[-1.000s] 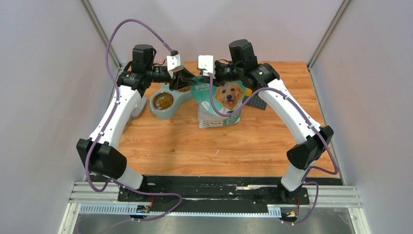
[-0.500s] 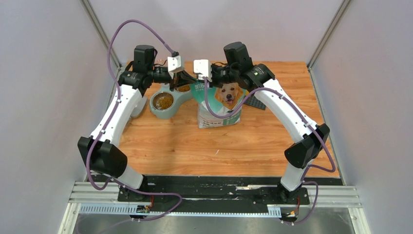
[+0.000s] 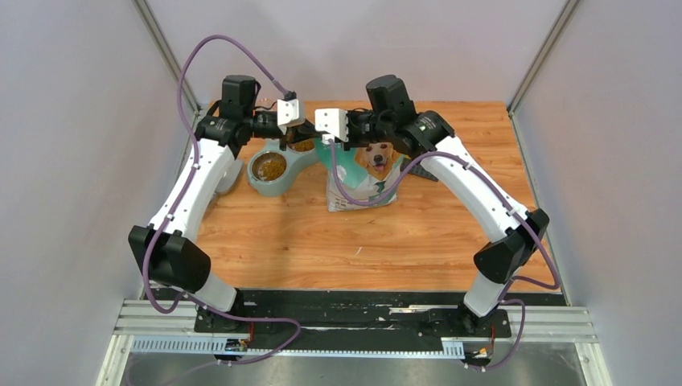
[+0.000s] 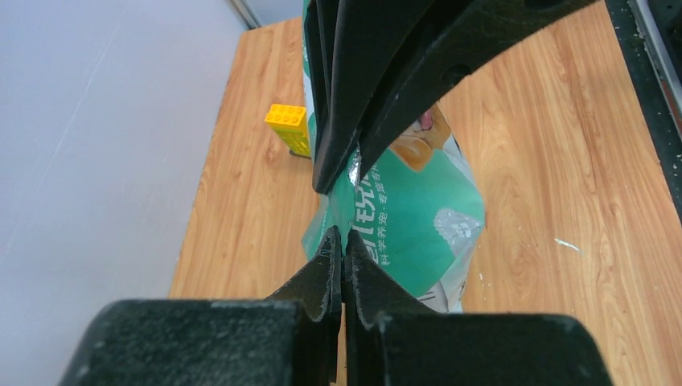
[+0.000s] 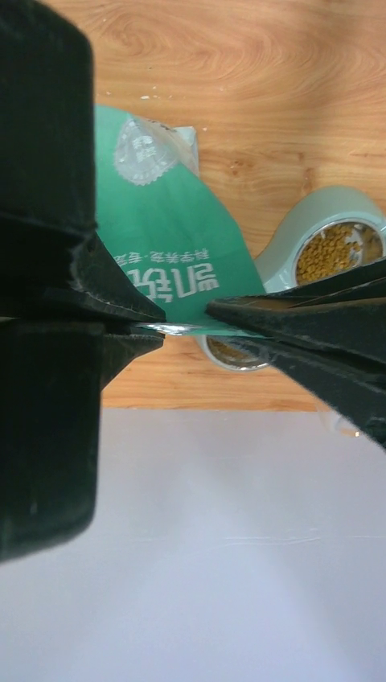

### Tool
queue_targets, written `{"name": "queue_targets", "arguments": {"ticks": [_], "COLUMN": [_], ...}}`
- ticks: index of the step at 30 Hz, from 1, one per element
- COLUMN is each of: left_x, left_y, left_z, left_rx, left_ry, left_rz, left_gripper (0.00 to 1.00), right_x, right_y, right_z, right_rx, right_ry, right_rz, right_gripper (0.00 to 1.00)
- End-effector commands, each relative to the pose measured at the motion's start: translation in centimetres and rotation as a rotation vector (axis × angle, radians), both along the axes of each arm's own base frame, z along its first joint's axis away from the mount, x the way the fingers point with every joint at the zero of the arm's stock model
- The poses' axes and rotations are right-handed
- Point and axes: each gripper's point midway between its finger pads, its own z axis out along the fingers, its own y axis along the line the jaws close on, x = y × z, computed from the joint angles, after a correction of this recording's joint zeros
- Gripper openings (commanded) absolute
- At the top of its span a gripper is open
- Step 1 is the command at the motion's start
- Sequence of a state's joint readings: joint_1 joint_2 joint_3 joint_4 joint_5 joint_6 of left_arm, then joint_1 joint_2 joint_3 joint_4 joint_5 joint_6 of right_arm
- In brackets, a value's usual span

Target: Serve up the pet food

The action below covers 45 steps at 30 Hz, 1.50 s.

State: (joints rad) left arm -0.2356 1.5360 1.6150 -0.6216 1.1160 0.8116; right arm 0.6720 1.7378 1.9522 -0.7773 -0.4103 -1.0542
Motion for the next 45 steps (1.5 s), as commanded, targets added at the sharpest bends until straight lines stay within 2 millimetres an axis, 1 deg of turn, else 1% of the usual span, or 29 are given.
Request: {"name": "queue_targets", "arguments": {"ticks": [1, 3, 6, 14, 16, 20, 23, 25, 30, 32, 33, 34, 35, 36, 37, 38, 39, 41, 42, 43, 44, 45], "left_x": [-0.4, -0.4, -0.4, -0.4, -0.4, -0.4, -0.5, -0.7, -0.8, -0.8, -0.9, -0.7, -0.8, -0.4, -0.2, 0.1, 0.2, 0.6, 0.2, 0.6, 0.3, 1.0], "left_y": [2.6, 2.6, 2.7, 2.7, 2.7, 2.6, 2.5, 2.4, 2.1, 2.0, 1.9, 1.9, 1.9, 1.9, 2.0, 2.2, 2.4, 3.0, 3.3, 3.6, 3.9, 4.5], "left_z": [0.3, 0.2, 0.2, 0.3, 0.3, 0.4, 0.5, 0.7, 1.3, 1.7, 1.9, 2.1, 2.3, 2.5, 3.3, 3.0, 3.9, 4.1, 4.1, 4.3, 4.3, 4.5], "left_rx": [0.025, 0.025, 0.024, 0.026, 0.027, 0.025, 0.017, 0.007, -0.02, -0.031, -0.038, -0.045, -0.052, -0.061, -0.072, -0.071, -0.079, -0.071, -0.07, -0.068, -0.072, -0.071], "left_ry": [0.014, 0.016, 0.016, 0.014, 0.017, 0.015, 0.018, 0.024, 0.025, 0.024, 0.035, 0.024, 0.039, 0.047, 0.012, 0.032, -0.008, -0.046, -0.051, -0.071, -0.064, -0.081], "left_rz": [0.059, 0.058, 0.056, 0.053, 0.054, 0.049, 0.039, 0.029, 0.013, 0.01, 0.013, 0.015, 0.026, 0.048, 0.063, 0.102, 0.119, 0.184, 0.2, 0.238, 0.264, 0.326], "left_gripper": [0.0, 0.0, 0.0, 0.0, 0.0, 0.0, 0.0, 0.0, 0.0, 0.0, 0.02, 0.08, 0.25, 0.34, 0.52, 0.61, 0.83, 0.97, 0.99, 0.99, 1.0, 1.0], "right_x": [3.7, 3.7, 3.6, 3.9, 4.0, 3.9, 3.9, 3.6, 2.8, 2.3, 2.1, 1.9, 1.9, 1.9, 2.0, 2.1, 2.2, 2.3, 2.4, 2.5, 2.7, 3.0], "right_y": [-10.5, -12.0, -14.1, -20.2, -21.4, -23.5, -24.4, -24.6, -24.9, -24.6, -24.4, -24.1, -24.0, -23.9, -23.9, -24.0, -24.0, -24.3, -24.5, -24.9, -25.2, -25.4], "right_z": [3.3, 3.9, 4.0, 3.0, 3.0, 3.7, 4.3, 4.7, 5.6, 5.9, 5.9, 6.0, 6.2, 6.3, 6.3, 6.6, 6.8, 7.1, 7.5, 7.9, 9.1, 9.5], "right_rx": [-0.117, -0.118, -0.122, -0.158, -0.165, -0.166, -0.159, -0.142, -0.085, -0.055, -0.041, -0.025, -0.002, 0.024, 0.053, 0.081, 0.124, 0.173, 0.202, 0.236, 0.287, 0.328], "right_ry": [-0.144, -0.151, -0.145, -0.119, -0.124, -0.145, -0.158, -0.162, -0.154, -0.145, -0.137, -0.129, -0.127, -0.122, -0.111, -0.104, -0.085, -0.08, -0.091, -0.108, -0.147, -0.16], "right_rz": [-0.337, -0.373, -0.427, -0.583, -0.611, -0.663, -0.684, -0.684, -0.674, -0.657, -0.648, -0.64, -0.644, -0.655, -0.671, -0.688, -0.712, -0.741, -0.761, -0.786, -0.806, -0.826], "right_gripper": [0.0, 0.0, 0.0, 0.0, 0.0, 0.0, 0.0, 0.0, 0.0, 0.0, 0.0, 0.0, 0.0, 0.0, 0.01, 0.05, 0.09, 0.22, 0.3, 0.37, 0.42, 0.44]}}
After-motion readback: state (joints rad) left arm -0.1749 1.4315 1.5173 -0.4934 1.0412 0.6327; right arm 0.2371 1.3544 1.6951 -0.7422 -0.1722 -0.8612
